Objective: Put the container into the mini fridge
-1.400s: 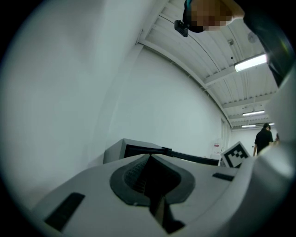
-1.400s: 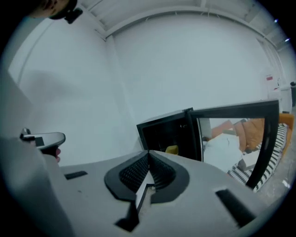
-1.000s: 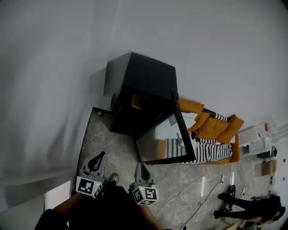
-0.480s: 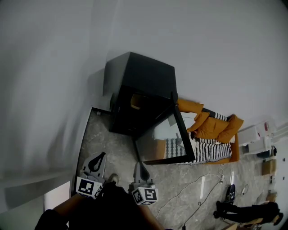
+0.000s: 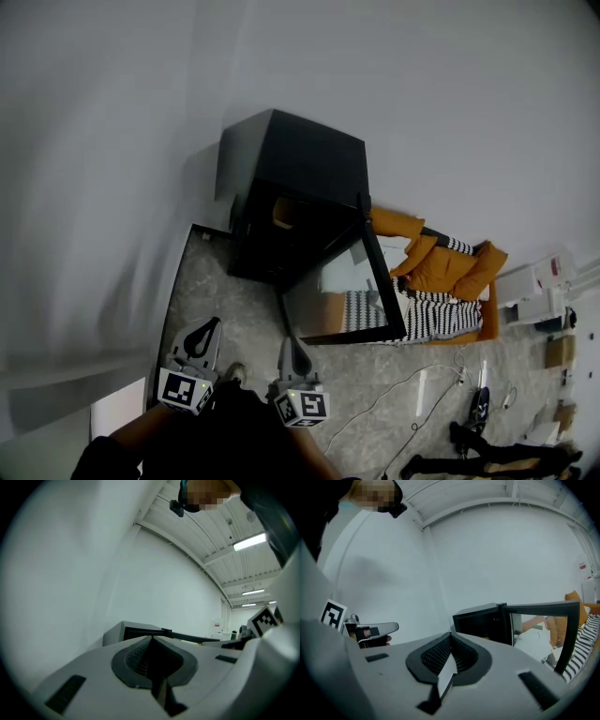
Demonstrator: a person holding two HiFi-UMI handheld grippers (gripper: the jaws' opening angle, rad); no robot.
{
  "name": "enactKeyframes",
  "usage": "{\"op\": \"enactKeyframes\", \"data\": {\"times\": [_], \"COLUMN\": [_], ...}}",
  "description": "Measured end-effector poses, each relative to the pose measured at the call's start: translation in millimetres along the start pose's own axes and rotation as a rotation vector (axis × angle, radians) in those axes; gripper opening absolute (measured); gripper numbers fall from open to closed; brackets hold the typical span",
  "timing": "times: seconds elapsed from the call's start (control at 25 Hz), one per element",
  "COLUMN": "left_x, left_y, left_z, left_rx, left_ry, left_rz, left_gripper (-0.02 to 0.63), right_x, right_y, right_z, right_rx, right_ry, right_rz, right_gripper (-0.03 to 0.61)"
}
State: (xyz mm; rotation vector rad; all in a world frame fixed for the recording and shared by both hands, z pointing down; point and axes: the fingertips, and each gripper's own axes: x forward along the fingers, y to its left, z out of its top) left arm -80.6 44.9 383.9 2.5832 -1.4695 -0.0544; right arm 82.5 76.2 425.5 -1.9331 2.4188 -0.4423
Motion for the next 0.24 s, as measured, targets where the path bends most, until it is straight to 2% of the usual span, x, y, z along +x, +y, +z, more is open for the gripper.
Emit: {"op": "enactKeyframes", "data": {"times": [0.24], "left_x": [0.4], "left_y": [0.8], "left_z": [0.3], "left_rx": [0.000], "left_ry": [0.002], "left_rz": [0.004], "left_gripper": [0.008], "right_x": [0.2], "right_y": [-0.7], "right_z": [3.2], "right_rx": [-0.004], "right_ry": [0.001], "right_rz": [-0.003], "right_gripper": [0.002]}}
